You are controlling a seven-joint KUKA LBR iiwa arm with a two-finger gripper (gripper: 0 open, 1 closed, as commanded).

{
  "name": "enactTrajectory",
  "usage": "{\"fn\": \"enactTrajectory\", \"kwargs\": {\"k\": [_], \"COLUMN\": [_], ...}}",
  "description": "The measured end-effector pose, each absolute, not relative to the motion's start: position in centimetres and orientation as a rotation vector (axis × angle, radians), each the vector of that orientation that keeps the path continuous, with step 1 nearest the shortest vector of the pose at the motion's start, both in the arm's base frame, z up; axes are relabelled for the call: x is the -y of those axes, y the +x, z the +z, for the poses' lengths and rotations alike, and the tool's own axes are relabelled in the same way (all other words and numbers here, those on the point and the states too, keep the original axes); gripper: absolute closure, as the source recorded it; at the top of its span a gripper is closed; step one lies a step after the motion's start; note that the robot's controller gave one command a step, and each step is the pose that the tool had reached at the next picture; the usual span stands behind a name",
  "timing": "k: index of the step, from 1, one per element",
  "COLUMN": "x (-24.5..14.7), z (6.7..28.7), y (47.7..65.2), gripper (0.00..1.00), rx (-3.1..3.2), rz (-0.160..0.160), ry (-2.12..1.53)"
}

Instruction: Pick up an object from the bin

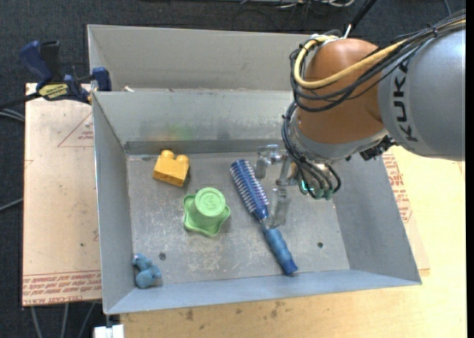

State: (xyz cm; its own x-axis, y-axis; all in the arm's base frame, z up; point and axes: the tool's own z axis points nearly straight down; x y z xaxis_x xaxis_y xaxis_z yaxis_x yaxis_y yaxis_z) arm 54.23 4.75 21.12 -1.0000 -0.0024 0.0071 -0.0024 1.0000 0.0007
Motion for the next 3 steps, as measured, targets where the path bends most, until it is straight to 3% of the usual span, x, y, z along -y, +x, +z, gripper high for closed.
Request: {"fn": "enactTrajectory", "kwargs": {"k": [1, 2, 3], "x": [-0.9, -3.4, -1.7], "z": [6.6, 10.1, 10.2], "y": [60.7, 61.4, 61.1], "gripper": [0.0, 0.0, 0.0], "rx": [3.139, 3.112, 3.088], "rz": [-0.001, -0.004, -0.001], "ry": [-0.078, -0.461, -0.586]}}
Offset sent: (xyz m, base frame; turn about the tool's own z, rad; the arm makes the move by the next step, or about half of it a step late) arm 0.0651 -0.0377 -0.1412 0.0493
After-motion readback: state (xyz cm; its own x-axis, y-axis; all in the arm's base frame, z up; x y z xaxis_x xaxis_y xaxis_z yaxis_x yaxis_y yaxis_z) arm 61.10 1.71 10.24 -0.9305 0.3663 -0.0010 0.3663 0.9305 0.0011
